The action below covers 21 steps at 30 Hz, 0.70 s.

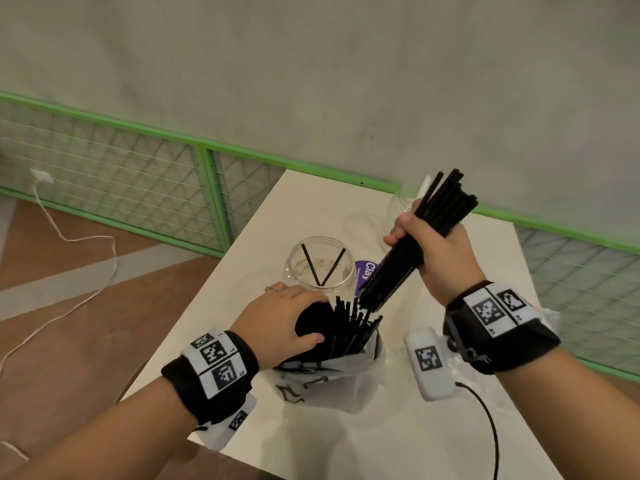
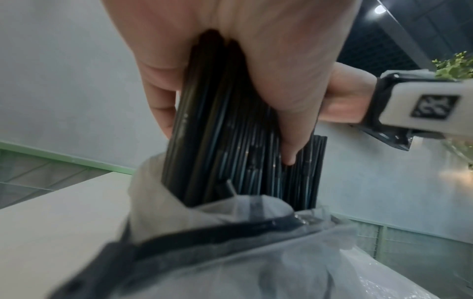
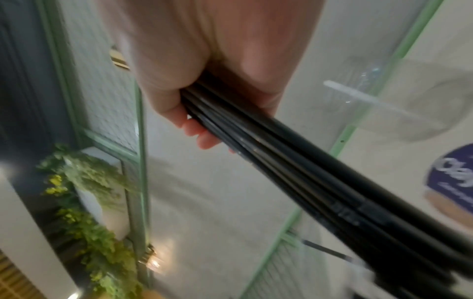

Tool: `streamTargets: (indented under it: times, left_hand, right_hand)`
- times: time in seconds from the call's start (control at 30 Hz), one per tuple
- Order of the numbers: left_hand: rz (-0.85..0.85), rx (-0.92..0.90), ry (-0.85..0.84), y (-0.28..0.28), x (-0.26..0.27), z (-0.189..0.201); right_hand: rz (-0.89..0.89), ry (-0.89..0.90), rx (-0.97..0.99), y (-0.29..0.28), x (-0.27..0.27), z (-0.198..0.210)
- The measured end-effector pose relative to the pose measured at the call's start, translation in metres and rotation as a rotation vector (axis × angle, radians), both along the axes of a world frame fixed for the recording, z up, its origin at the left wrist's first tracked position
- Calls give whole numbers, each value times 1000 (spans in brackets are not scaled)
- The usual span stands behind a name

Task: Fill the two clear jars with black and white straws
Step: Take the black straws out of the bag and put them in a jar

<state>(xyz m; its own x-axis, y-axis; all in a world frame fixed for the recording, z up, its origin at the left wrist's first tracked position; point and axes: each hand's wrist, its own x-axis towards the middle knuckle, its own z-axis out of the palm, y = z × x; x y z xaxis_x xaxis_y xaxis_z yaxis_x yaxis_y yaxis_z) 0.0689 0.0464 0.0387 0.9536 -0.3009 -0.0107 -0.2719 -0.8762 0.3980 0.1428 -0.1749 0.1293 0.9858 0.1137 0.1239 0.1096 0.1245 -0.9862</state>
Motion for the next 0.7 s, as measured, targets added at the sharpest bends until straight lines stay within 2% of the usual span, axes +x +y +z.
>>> streamTargets:
  times: [0.13,0.33,0.57,0.7]
  left_hand:
    - [21,-14,18,4,0,-1]
    - [34,-3,20,1,0,-2]
    - [32,6,27,3,-1,-1]
    - [30,14,33,3,-1,-1]
  right_hand:
    - [-18,-36,97,25,29,16]
    - [22,55,-150,51,53,-23]
    - [198,180,-484,38,75,-67]
    - [316,153,-589,38,88,-79]
